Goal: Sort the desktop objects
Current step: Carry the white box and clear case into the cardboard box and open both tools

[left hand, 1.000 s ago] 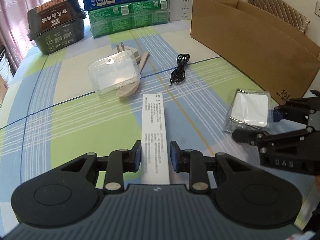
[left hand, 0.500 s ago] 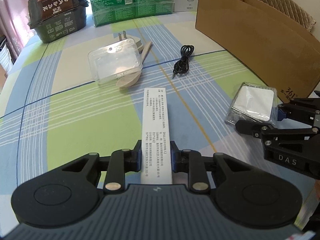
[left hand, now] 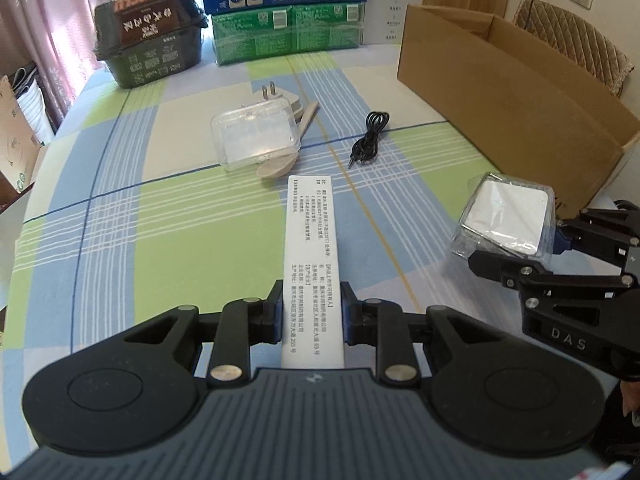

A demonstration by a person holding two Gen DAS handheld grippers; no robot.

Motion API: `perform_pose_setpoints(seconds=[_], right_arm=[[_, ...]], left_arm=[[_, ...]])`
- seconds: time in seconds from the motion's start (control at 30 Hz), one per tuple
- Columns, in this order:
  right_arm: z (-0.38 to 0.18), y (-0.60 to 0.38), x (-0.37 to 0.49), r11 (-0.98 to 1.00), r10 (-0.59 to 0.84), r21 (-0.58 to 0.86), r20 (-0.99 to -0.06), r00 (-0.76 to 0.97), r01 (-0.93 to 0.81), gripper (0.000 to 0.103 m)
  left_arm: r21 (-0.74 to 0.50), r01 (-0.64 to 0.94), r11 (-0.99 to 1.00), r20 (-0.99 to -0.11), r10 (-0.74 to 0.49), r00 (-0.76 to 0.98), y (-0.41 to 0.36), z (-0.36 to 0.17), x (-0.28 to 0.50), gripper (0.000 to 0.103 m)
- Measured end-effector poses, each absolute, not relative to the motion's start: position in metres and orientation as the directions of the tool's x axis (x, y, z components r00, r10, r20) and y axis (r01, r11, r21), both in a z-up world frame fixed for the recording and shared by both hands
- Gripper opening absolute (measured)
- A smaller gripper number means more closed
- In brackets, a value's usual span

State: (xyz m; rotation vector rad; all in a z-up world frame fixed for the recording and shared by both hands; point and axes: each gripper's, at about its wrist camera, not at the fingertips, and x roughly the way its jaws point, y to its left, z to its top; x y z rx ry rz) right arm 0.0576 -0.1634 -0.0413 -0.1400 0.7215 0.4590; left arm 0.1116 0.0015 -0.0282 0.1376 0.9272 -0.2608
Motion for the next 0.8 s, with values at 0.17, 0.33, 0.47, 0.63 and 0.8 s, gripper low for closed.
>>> perform_pose_setpoints(seconds=[0.17,0.33,0.47,0.63,0.8], right_arm=[[-0.017,-0.168,0.043,0.893,0.366,0.037,-0.641,0.674,-0.449,0.032],[0.008,-0.177,0.029,0.893,0.375,0.038,-0.612,0.696,-0.448,0.032],[0.024,-0.189,0.019,0.898,0.374,0.038,-0.589,0.716,-0.438,0.032],[0.041,-0.208,0.011,0.910,0.360,0.037,-0.565,0.742,-0.413,0.032],[0.051,-0.231,0.005,0.925,0.338,0.043,-0.551,0.763,-0.378,0.032]], left_arm=[[-0.009,0.257,0.966,-0.791,-0.164,0.589,-0.002,-0.006,0.092,0.021],[-0.032,0.245,0.969,-0.776,-0.178,0.605,-0.012,0.015,0.067,0.021],[-0.050,0.235,0.971,-0.762,-0.189,0.619,-0.022,0.029,0.049,0.021],[-0.049,0.235,0.971,-0.749,-0.192,0.634,-0.036,0.044,0.033,0.021],[-0.053,0.249,0.967,-0.742,-0.205,0.639,-0.053,0.053,0.026,0.021]])
